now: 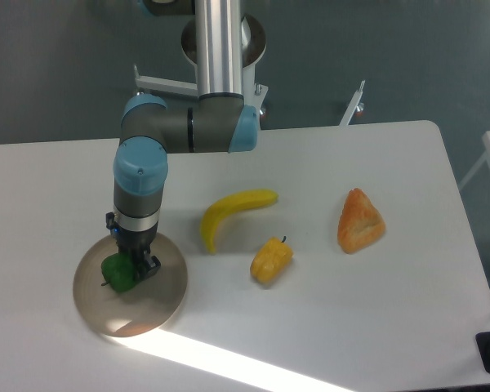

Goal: Place the green pepper on the plate
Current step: 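Hold the green pepper on the plate and open the gripper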

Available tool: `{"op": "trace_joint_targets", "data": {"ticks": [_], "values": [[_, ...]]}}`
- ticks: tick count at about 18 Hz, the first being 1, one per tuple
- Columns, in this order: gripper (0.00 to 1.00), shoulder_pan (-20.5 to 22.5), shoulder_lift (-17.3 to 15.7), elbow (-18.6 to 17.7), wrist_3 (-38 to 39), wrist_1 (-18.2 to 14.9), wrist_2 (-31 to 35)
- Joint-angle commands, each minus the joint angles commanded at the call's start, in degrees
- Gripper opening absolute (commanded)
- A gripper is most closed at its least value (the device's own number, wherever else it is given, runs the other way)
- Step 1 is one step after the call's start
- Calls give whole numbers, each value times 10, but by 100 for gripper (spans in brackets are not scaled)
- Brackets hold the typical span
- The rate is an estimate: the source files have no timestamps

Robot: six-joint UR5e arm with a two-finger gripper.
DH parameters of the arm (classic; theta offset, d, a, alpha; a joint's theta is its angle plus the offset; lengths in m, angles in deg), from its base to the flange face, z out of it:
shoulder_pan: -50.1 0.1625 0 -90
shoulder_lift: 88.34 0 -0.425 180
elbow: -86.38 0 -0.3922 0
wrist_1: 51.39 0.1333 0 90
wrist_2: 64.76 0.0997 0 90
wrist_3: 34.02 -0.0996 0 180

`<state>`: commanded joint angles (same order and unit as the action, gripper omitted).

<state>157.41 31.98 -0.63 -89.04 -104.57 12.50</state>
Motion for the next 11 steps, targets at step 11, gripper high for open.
{"op": "trace_joint_targets", "data": {"ticks": [11], "values": [[38, -1, 5, -1, 0, 0, -1]]}}
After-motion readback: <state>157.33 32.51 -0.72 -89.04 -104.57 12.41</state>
